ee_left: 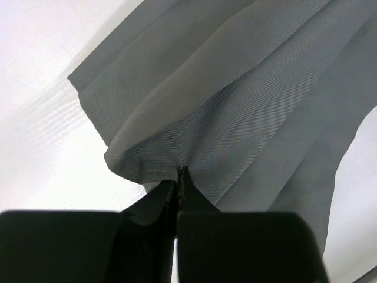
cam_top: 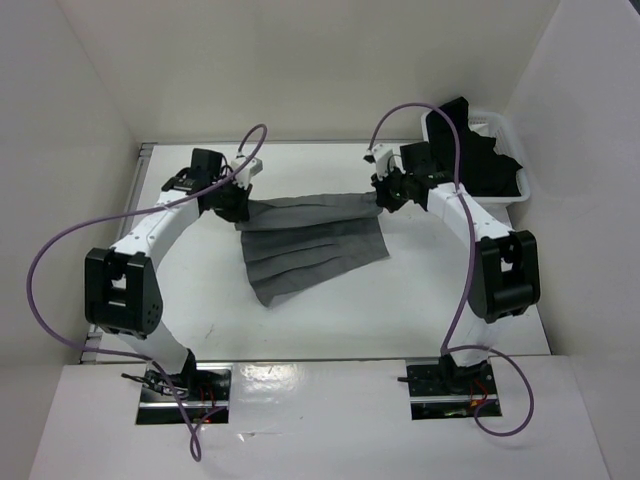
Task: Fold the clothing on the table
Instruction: Fold the skirt
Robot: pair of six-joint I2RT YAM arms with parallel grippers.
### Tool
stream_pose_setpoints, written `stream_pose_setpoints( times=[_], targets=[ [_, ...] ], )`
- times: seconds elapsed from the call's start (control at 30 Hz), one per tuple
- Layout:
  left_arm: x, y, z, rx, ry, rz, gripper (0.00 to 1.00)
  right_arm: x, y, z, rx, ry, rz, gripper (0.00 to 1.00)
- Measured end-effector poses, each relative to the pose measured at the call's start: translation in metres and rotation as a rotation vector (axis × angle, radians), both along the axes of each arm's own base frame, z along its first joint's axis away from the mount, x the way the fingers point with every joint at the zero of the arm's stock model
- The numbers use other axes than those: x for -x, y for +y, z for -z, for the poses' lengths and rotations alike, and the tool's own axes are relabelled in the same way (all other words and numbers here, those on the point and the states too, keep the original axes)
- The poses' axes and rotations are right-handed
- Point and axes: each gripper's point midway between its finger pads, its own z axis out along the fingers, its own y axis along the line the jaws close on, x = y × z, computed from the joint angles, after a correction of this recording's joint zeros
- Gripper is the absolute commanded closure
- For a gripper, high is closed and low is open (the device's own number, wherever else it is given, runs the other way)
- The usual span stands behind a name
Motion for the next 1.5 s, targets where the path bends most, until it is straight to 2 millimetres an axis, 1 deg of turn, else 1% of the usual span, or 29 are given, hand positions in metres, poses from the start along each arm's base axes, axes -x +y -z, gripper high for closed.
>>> stream_pose_setpoints(
  times=[0.07,0.1,0.17,0.2,0.23,0.37,0.4,0.47,0.53,0.57,0.63,0.67,0.73,0.77,0.83,0.87,0.93,0.97,1.0,1.03,1.07,1.1,1.13,1.2,1.23,1.33,1.43,1.5],
  targets=[
    [0.007,-0.001,-0.002,0.006,-0.01,0.017,0.95,0.007,-0.001,0.007,0.013,0.01,-0.016,1.0],
    [0.011,-0.002,-0.002,0.01,-0.013,0.024,0.95,0.01,-0.002,0.01,0.02,0.012,-0.025,1.0],
    [0.021,-0.003,-0.003,0.017,-0.017,0.046,0.89,0.017,-0.003,0.018,0.033,0.026,-0.042,1.0],
    [0.024,-0.003,-0.003,0.017,-0.019,0.055,0.85,0.019,-0.003,0.021,0.041,0.029,-0.049,1.0],
    [0.028,-0.002,-0.003,0.013,-0.018,0.058,0.74,0.022,-0.005,0.024,0.054,0.031,-0.052,1.0],
    [0.045,0.003,-0.004,-0.011,-0.026,0.098,0.6,0.03,-0.016,0.029,0.109,0.015,-0.071,1.0],
    [0.05,0.004,-0.005,-0.02,-0.034,0.115,0.57,0.032,-0.017,0.028,0.122,0.007,-0.085,1.0],
    [0.061,0.005,-0.01,-0.034,-0.047,0.143,0.55,0.037,-0.019,0.024,0.142,-0.012,-0.117,1.0],
    [0.069,0.007,-0.017,-0.048,-0.075,0.173,0.55,0.044,-0.019,0.016,0.158,-0.037,-0.166,1.0],
    [0.073,0.007,-0.021,-0.051,-0.088,0.182,0.54,0.049,-0.018,0.011,0.165,-0.046,-0.194,1.0],
    [0.08,0.008,-0.028,-0.061,-0.115,0.197,0.54,0.062,-0.015,0.001,0.185,-0.071,-0.249,0.99],
    [0.082,0.009,-0.03,-0.065,-0.124,0.199,0.54,0.071,-0.011,-0.003,0.199,-0.082,-0.284,0.97],
    [0.086,0.011,-0.033,-0.073,-0.135,0.197,0.54,0.092,0.001,-0.008,0.227,-0.106,-0.358,0.9],
    [0.087,0.012,-0.034,-0.077,-0.142,0.196,0.53,0.107,0.009,-0.008,0.246,-0.111,-0.402,0.87],
    [0.09,0.014,-0.035,-0.086,-0.147,0.19,0.53,0.135,0.022,-0.005,0.278,-0.115,-0.487,0.85],
    [0.092,0.016,-0.034,-0.089,-0.149,0.186,0.53,0.15,0.027,-0.001,0.299,-0.108,-0.529,0.82],
    [0.096,0.018,-0.034,-0.097,-0.149,0.175,0.53,0.176,0.031,0.008,0.331,-0.082,-0.59,0.69],
    [0.098,0.019,-0.035,-0.099,-0.153,0.171,0.53,0.188,0.03,0.012,0.349,-0.067,-0.611,0.56],
    [0.099,0.02,-0.036,-0.102,-0.158,0.167,0.51,0.197,0.028,0.016,0.364,-0.05,-0.621,0.46],
    [0.1,0.021,-0.037,-0.105,-0.166,0.161,0.51,0.207,0.027,0.018,0.381,-0.036,-0.643,0.31],
    [0.102,0.022,-0.039,-0.107,-0.173,0.157,0.49,0.213,0.026,0.019,0.398,-0.027,-0.652,0.24],
    [0.104,0.023,-0.041,-0.107,-0.183,0.155,0.48,0.219,0.023,0.02,0.414,-0.017,-0.656,0.11],
    [0.105,0.023,-0.043,-0.107,-0.192,0.153,0.48,0.223,0.021,0.02,0.424,-0.009,-0.657,0.07],
    [0.108,0.024,-0.048,-0.109,-0.212,0.146,0.47,0.23,0.015,0.019,0.448,-0.001,-0.664,0.06],
    [0.109,0.025,-0.05,-0.11,-0.222,0.143,0.47,0.233,0.012,0.018,0.458,0.006,-0.66,0.02],
    [0.111,0.026,-0.055,-0.108,-0.245,0.131,0.44,0.237,0.003,0.015,0.476,0.013,-0.642,0.01],
    [0.111,0.027,-0.056,-0.1,-0.249,0.112,0.42,0.236,0.004,0.006,0.455,-0.022,-0.62,0.01],
    [0.111,0.026,-0.054,-0.09,-0.246,0.096,0.36,0.229,0.011,-0.003,0.412,-0.071,-0.584,0.01]
  ],
)
